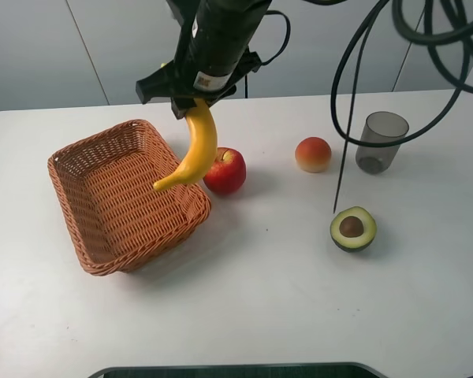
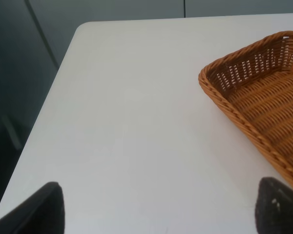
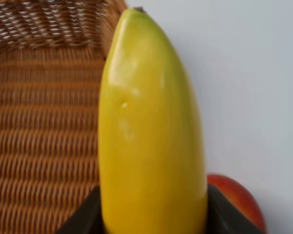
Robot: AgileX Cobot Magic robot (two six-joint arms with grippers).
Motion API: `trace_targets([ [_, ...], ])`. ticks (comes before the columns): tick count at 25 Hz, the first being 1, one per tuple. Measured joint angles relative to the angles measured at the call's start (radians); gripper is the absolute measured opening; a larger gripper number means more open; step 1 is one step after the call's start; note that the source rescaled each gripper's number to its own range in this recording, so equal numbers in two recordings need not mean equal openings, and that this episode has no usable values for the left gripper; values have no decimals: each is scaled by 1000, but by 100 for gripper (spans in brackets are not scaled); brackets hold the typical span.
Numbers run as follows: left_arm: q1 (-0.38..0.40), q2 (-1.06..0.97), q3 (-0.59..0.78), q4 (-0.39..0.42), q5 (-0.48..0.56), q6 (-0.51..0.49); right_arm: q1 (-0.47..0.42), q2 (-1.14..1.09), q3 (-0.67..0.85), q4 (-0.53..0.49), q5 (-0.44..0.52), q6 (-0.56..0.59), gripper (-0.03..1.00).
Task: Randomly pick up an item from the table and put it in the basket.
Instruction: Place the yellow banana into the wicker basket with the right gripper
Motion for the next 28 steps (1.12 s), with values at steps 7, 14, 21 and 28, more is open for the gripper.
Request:
trace_targets([
  [7,0,0,0,0,0,0,72,29,-2,1,-147,-39,3],
  [14,0,0,0,0,0,0,99,71,-4,2,-181,-66,3],
  [21,0,0,0,0,0,2,101,118,-4,9,-154,-128,3],
  [28,0,0,0,0,0,4,101,149,-4,49,-143,-180,3],
])
